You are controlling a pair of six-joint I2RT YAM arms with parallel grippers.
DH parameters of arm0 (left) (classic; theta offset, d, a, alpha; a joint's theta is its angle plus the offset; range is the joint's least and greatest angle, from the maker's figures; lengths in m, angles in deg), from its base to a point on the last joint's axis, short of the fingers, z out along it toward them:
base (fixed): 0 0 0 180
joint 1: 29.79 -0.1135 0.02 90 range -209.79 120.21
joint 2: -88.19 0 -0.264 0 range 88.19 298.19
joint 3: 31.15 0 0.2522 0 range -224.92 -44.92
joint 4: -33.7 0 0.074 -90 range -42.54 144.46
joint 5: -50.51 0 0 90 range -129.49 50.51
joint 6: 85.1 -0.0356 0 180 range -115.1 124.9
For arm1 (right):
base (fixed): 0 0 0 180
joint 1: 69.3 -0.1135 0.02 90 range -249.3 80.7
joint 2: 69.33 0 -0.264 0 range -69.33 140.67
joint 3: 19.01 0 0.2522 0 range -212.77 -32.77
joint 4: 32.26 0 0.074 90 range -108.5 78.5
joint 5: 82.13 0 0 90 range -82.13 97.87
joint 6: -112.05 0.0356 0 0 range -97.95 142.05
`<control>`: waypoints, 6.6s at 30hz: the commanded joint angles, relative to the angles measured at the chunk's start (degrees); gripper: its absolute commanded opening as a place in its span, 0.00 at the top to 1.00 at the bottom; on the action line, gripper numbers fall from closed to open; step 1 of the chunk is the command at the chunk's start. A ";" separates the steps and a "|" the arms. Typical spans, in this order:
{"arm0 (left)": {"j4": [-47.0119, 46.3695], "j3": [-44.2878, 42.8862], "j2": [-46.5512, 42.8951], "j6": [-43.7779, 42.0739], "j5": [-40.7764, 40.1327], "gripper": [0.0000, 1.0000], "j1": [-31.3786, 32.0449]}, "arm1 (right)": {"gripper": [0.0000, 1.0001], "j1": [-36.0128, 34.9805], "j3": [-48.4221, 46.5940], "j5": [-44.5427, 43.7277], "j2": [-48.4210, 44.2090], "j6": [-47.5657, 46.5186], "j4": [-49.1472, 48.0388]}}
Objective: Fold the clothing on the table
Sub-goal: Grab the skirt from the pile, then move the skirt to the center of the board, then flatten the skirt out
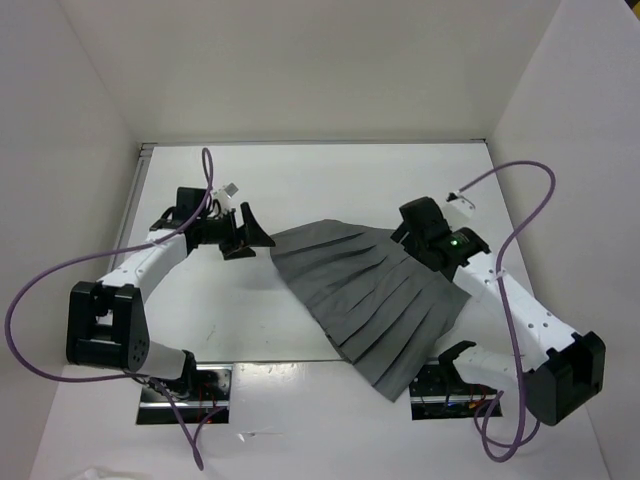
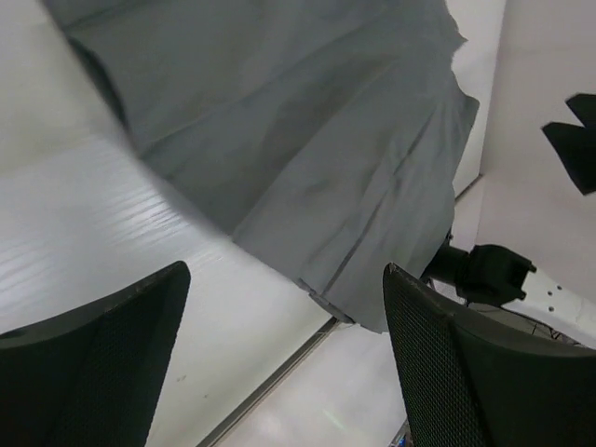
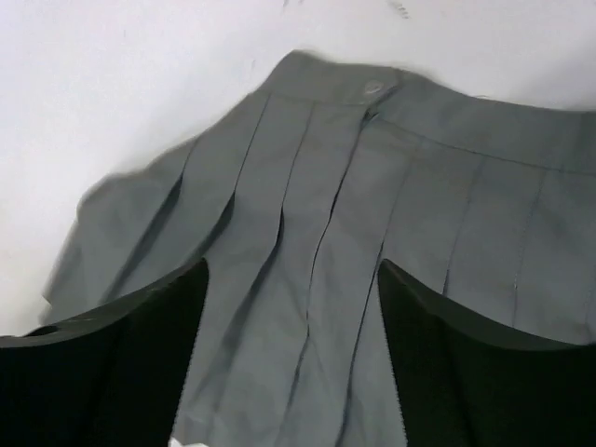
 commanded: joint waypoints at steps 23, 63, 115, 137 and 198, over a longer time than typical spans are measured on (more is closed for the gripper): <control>-0.16 -5.58 -1.93 -2.42 0.03 0.10 3.17 | 0.35 23.68 1.33 13.60 21.62 -0.52 -18.93; 2.13 -7.25 -8.17 1.18 -10.96 0.10 -14.49 | 1.00 11.73 -31.10 56.91 10.00 -37.96 -1.80; -17.28 4.16 -1.33 9.78 -7.00 0.34 -4.57 | 1.00 16.56 -36.11 42.60 46.67 -36.91 -12.52; -30.47 -0.39 25.39 30.27 -22.38 0.58 7.75 | 1.00 16.56 -32.06 42.08 45.62 -36.91 -11.99; -10.88 -42.78 -1.12 8.92 11.98 1.00 -9.39 | 1.00 18.94 -40.51 42.07 2.57 -42.54 -6.72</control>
